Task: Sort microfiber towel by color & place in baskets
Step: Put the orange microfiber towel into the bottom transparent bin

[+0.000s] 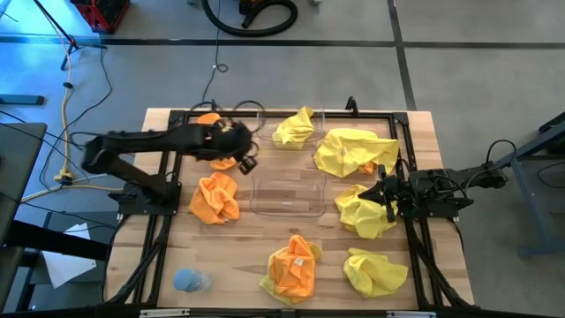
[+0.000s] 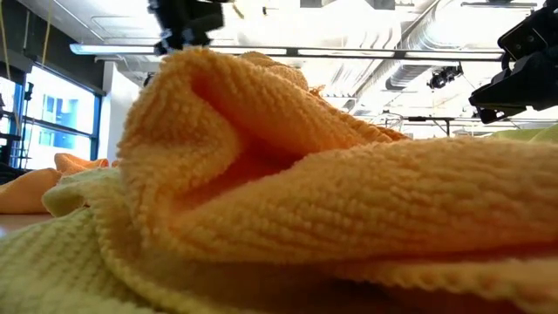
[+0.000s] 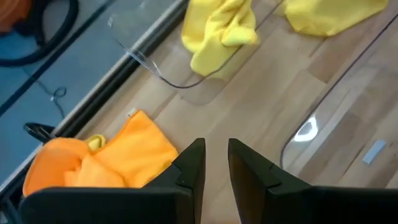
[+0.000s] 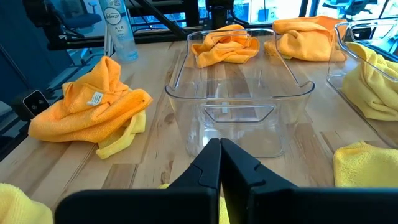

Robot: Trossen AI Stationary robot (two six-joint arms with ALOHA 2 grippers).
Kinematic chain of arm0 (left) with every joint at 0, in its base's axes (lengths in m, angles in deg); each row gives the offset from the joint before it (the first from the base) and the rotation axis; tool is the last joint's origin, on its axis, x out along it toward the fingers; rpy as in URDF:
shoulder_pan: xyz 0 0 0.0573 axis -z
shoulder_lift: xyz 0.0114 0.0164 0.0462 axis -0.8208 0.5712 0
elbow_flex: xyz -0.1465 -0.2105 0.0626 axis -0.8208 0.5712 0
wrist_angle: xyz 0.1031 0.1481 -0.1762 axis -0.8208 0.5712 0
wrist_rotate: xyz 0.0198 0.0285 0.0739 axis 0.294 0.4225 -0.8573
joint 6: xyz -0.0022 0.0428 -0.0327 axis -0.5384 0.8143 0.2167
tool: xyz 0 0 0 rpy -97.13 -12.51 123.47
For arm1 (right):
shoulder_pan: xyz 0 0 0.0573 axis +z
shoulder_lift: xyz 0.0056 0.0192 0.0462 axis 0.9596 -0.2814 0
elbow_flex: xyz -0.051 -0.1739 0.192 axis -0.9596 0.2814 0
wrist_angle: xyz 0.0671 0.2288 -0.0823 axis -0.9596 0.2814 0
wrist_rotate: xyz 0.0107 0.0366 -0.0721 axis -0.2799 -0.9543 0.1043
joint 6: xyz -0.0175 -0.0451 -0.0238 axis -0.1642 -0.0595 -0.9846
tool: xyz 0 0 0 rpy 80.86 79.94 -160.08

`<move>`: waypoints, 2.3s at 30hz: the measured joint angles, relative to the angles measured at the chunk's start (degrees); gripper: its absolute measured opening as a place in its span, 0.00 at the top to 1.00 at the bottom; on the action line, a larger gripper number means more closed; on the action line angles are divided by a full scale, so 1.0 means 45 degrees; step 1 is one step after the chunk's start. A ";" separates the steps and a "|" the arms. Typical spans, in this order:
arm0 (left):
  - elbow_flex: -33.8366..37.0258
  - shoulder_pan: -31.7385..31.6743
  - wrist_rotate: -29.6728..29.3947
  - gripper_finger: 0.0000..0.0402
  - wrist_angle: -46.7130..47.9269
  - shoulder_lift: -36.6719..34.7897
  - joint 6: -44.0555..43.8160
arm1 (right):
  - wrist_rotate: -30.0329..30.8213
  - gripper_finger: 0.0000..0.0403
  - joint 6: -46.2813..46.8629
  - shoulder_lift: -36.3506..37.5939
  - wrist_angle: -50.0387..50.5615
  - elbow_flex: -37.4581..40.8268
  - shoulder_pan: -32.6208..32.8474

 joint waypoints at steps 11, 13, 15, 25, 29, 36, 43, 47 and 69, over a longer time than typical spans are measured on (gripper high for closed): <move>0.2924 -0.0062 0.0020 0.86 -0.1828 -0.4064 0.2513 | 0.0005 1.00 -0.1621 0.0000 -0.0019 -0.0004 -0.0002; 0.3139 -0.0062 0.0160 0.86 -0.1848 -0.4595 0.2889 | 0.0010 1.00 -0.1564 0.0000 -0.0018 -0.0004 -0.0003; 0.3371 -0.0062 0.0495 0.86 -0.1900 -0.5140 0.3118 | 0.0010 1.00 -0.1569 0.0000 -0.0015 -0.0004 -0.0002; 0.4803 -0.0062 0.2429 0.86 -0.2625 -0.7153 0.3165 | 0.0052 1.00 -0.1014 0.0000 -0.0032 0.0001 -0.0003; 0.5123 -0.0062 0.2377 0.86 -0.2638 -0.7282 0.3516 | 0.0589 1.00 0.0137 0.0000 -0.0567 -0.0001 -0.0003; 0.5208 -0.0057 0.2592 0.86 -0.2654 -0.7236 0.3845 | 0.0622 1.00 0.0437 0.0000 -0.1850 -0.0001 -0.0003; 0.5222 -0.0052 0.2646 0.86 -0.2956 -0.7231 0.4571 | 0.1661 1.00 0.0440 -0.0080 -0.3605 -0.0004 -0.0003; 0.5578 -0.0061 0.2675 0.86 -0.4165 -0.7332 0.5977 | 0.2207 1.00 0.0450 -0.1268 -0.5194 -0.0005 -0.0001; 0.5708 -0.0081 0.5556 0.86 -0.4746 -0.7712 0.6572 | 0.1050 1.00 0.2057 -1.8139 0.3781 -1.5094 0.0783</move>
